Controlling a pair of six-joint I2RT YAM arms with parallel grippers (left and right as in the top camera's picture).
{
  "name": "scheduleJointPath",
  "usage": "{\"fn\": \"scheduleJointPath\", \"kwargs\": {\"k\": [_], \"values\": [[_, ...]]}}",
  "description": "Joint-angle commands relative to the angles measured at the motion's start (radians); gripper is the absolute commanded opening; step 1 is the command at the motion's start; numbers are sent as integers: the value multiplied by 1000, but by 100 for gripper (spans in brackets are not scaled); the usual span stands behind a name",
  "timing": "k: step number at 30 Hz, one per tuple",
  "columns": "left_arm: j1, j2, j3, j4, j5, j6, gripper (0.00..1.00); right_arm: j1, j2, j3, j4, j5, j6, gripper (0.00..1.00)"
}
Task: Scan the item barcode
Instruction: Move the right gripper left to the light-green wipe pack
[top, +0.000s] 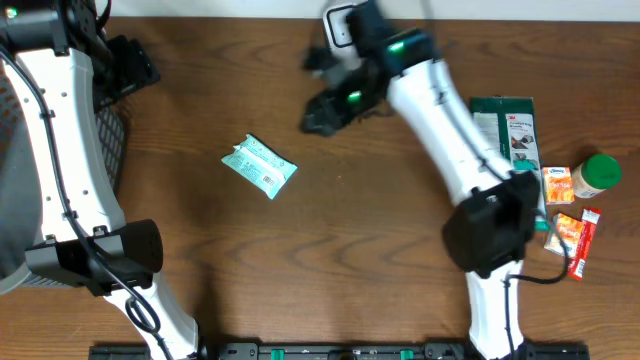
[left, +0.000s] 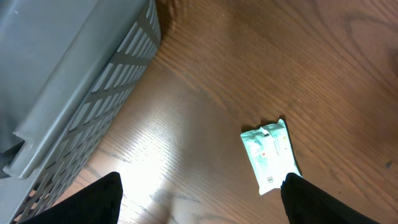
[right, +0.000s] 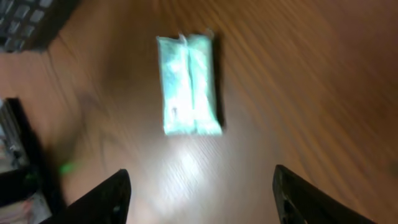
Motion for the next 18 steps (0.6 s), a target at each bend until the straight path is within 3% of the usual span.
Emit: {"fn": "scheduleJointPath", "kwargs": {"k": [1, 4, 7, 11, 14, 17, 18], "values": [[4, 7, 4, -56, -13, 14, 82, 103, 56, -7, 88, 177, 118, 67], [4, 7, 4, -56, -13, 14, 83, 181, 116, -7, 198, 354, 288, 72], [4, 7, 4, -56, -13, 14, 82, 234, 185, -7, 284, 409, 291, 78], [4, 7, 4, -56, -13, 14, 82, 269, 278, -7, 369, 431, 292, 76], [4, 7, 4, -56, -13, 14, 82, 274, 332, -7, 378, 431, 291, 63], [4, 7, 4, -56, -13, 14, 82, 269, 344, -7, 339, 431, 291, 38], [4, 7, 4, -56, -13, 14, 82, 266, 344, -7, 314, 431, 292, 34]]}}
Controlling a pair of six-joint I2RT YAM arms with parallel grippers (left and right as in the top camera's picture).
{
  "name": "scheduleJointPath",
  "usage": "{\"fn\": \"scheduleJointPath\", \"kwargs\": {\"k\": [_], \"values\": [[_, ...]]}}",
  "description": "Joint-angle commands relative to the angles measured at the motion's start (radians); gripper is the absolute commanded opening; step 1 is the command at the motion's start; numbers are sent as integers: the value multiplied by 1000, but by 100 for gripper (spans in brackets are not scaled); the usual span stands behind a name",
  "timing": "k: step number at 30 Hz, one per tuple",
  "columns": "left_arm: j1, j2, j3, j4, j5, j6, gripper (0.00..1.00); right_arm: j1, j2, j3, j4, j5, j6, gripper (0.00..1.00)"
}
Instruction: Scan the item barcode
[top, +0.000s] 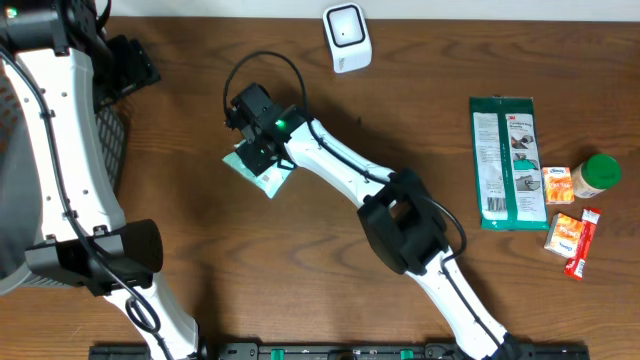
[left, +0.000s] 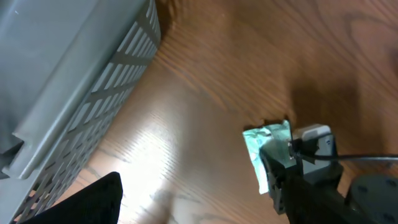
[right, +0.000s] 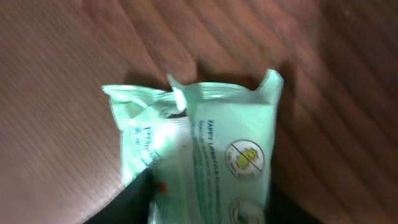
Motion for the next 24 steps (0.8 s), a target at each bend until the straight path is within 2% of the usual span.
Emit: {"fn": "scheduleJointPath", "kwargs": {"k": [1, 6, 8, 12, 17, 23, 24], "values": [[4, 7, 4, -56, -13, 14, 82, -16, 23, -7, -74, 50, 8, 32], [4, 7, 4, -56, -13, 14, 82, -31, 0, -6, -227, 51, 3, 19], [4, 7, 4, -56, -13, 14, 83, -38, -6, -6, -280, 51, -3, 20], [4, 7, 4, -56, -13, 14, 82, -47, -10, -6, -365, 18, -55, 29], [4, 7, 4, -56, -13, 14, 82, -39, -10, -6, -402, -165, -131, 38], [4, 7, 4, -56, -13, 14, 82, -19, -10, -6, -414, -254, -135, 49], [4, 7, 4, -56, -13, 14, 82, -13, -10, -6, -423, -271, -135, 56]]}}
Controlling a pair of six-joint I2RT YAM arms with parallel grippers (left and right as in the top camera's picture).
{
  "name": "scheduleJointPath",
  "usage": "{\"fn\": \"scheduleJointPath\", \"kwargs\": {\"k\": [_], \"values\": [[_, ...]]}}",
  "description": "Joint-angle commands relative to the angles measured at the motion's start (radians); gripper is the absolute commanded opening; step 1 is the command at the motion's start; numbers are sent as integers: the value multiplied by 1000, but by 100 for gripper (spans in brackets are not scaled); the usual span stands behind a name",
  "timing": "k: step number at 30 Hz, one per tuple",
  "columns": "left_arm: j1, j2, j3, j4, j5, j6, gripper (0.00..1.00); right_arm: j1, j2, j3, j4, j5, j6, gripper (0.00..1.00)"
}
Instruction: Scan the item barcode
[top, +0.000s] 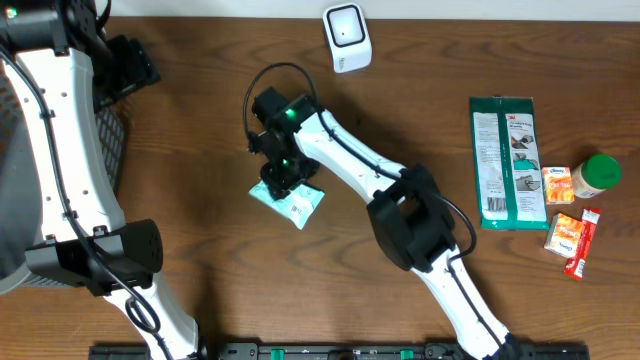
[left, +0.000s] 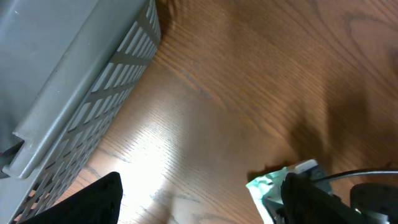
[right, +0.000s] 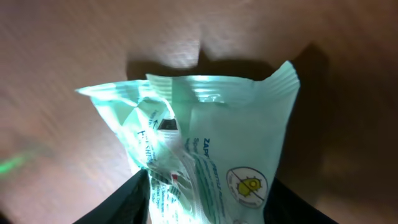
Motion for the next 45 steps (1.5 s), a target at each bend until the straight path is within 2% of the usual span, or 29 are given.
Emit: {"fn": "scheduleJointPath", "kwargs": {"k": [1, 6, 15, 18, 20, 23, 26, 31, 35, 45], "values": [[4, 7, 4, -56, -13, 14, 82, 23, 16, -12, -20, -90, -24, 58], [4, 7, 4, -56, -13, 14, 82, 29, 16, -12, -32, -85, -99, 68], [4, 7, 4, -56, -13, 14, 82, -43, 16, -12, -26, -90, -99, 71], [4, 7, 4, -56, -13, 14, 83, -81, 16, -12, -8, -119, -99, 93], [4, 7, 4, -56, -13, 14, 82, -109, 16, -12, 3, -159, -110, 96], [4, 7, 4, -56, -13, 14, 82, -143, 16, -12, 3, -176, -113, 89], [4, 7, 4, -56, -13, 14, 82, -169, 16, -12, 2, -187, -113, 77], [4, 7, 4, -56, -13, 14, 82, -173, 16, -12, 8, -210, -119, 72], [4, 7, 4, -56, -13, 14, 82, -159, 17, -12, 11, -216, -129, 58], [4, 7, 4, -56, -13, 14, 83, -131, 17, -12, -2, -303, -185, 57]]}}
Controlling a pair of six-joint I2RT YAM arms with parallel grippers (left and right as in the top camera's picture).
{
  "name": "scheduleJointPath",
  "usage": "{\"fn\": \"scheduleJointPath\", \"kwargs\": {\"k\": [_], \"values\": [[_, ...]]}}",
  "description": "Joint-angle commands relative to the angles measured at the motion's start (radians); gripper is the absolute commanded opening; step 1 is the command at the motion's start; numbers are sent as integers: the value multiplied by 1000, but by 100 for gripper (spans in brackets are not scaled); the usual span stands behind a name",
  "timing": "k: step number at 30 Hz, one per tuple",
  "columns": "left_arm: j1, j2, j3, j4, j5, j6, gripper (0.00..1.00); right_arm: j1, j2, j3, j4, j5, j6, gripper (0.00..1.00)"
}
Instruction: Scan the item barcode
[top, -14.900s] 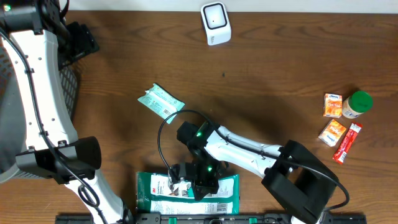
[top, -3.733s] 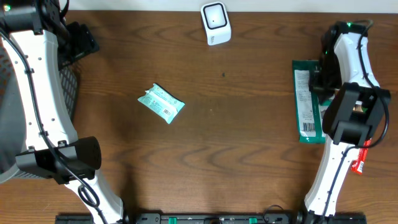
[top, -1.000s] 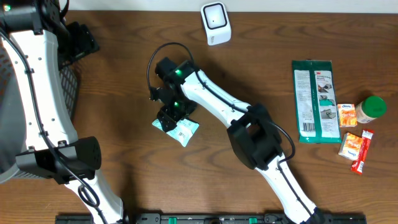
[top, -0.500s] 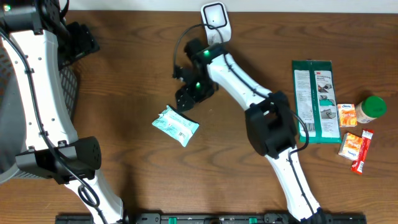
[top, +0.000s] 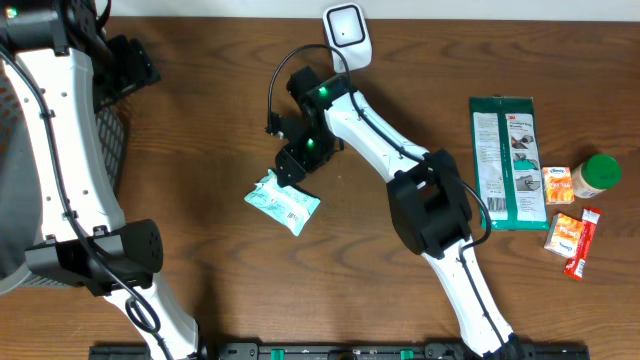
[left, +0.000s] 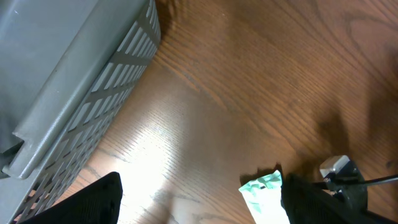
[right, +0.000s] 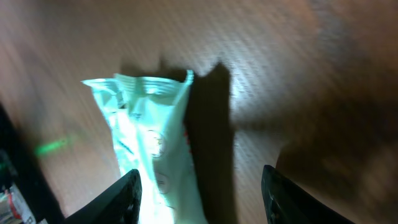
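Observation:
The pale green wipes packet lies flat on the brown table, left of centre. My right gripper hovers just beyond its upper right corner, open. In the right wrist view the packet lies by the left finger, and my right gripper holds nothing. The white scanner stands at the back edge. My left gripper is at the far left, beside the basket. In the left wrist view the left gripper is open, with a corner of the packet showing.
A grey slatted basket stands at the left edge, its wall also in the left wrist view. On the right lie a green flat pack, a green-lidded jar, small orange boxes and a red bar.
My right gripper was down on the packet; now it is open and off it, up and to the right. The packet lies on the table at about the same spot.
First the packet lay further up and left, with my right gripper open near the scanner. Then the right gripper was at the packet. Then packet and gripper stood lower and to the right. Now the packet lies there free. The left arm has stayed still.

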Motion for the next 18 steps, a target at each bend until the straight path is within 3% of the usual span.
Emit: {"fn": "scheduleJointPath", "kwargs": {"k": [1, 18], "values": [[4, 7, 4, -56, -13, 13, 83, 6, 12, -8, -9, -83, -49, 57], [4, 7, 4, -56, -13, 13, 82, 57, 12, -8, -49, -110, -99, 41]]}}
